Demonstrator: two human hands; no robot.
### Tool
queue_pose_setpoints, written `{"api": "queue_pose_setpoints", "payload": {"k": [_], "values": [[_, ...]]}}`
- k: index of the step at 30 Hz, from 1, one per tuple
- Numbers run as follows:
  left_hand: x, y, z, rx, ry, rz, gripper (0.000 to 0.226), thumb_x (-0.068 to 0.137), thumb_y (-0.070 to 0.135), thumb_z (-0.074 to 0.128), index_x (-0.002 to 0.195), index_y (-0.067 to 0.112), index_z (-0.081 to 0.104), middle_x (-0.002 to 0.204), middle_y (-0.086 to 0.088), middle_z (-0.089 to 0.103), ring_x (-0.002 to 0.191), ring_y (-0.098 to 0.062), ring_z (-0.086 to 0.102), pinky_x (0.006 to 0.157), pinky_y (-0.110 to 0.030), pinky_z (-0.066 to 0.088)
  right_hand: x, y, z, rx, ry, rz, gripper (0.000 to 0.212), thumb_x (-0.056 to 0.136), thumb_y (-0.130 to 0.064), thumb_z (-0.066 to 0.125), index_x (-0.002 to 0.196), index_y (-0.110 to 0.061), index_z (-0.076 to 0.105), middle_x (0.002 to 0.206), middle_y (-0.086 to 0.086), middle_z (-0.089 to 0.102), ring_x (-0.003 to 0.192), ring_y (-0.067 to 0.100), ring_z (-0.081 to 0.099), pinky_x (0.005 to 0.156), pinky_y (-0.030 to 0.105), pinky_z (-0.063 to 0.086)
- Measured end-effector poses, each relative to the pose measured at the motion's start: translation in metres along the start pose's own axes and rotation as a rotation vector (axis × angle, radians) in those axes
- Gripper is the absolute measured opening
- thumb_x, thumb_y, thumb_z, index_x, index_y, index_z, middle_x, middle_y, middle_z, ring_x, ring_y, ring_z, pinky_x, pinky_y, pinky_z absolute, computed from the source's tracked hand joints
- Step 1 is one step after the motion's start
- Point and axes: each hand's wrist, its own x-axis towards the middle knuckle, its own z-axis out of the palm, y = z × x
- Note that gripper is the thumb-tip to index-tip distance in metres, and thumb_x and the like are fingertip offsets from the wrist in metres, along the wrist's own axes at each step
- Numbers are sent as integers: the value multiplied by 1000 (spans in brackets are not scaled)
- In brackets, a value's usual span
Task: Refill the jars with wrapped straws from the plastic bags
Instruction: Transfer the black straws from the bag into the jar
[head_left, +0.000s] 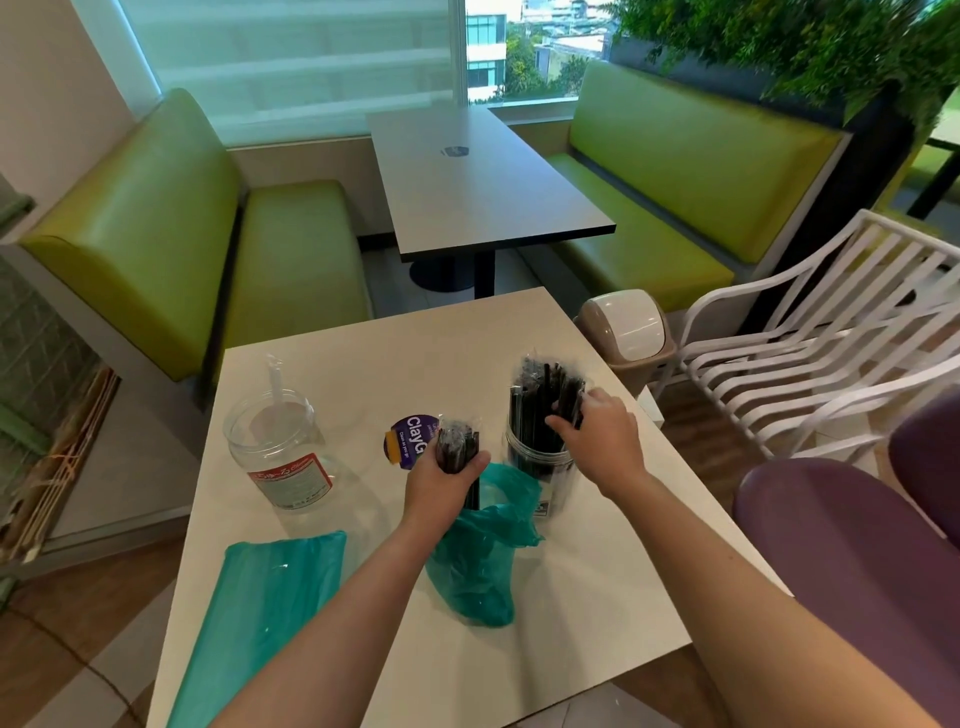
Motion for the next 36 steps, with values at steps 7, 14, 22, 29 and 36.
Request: {"api": "queue_pose_setpoints", "payload": {"k": [7,14,22,29,36], "values": [[1,-1,-2,-7,4,-2,55,84,34,75,131,14,55,114,3,61,103,-11,53,90,-23,40,2,-14,-7,-34,219,-18,65,78,-40,77,131,-18,45,127,2,53,114,23,47,95,37,40],[3,-4,-3,-10,11,-9,56,82,36,76,130,15,56,119,1,64,109,-15,58,92,-24,42,19,-16,-9,-124,202,-310,64,93,-22,60,149,-27,28,154,-1,32,141,23,28,116,38,22],[6,-2,-4,-35,27,-22,59,82,37,76,131,14,53,111,4,59,102,-12,53,93,-26,42,6,-2,12,-346,-49,-323,54,106,-31,20,155,-21,2,163,-4,-3,145,12,-20,113,35,-21],[7,1,-5,-84,26,-20,45,83,32,76,117,25,47,108,4,55,106,-14,53,99,-31,44,-10,-22,12,-282,223,-348,47,91,-29,58,136,-19,49,150,8,37,142,31,21,119,46,2],[10,0,-9,-99,10,2,44,83,31,77,109,28,42,105,4,57,103,-15,54,97,-32,45,-45,-41,23,-43,-13,-374,28,84,-35,64,108,-20,64,107,-2,59,105,18,48,90,36,45]]}}
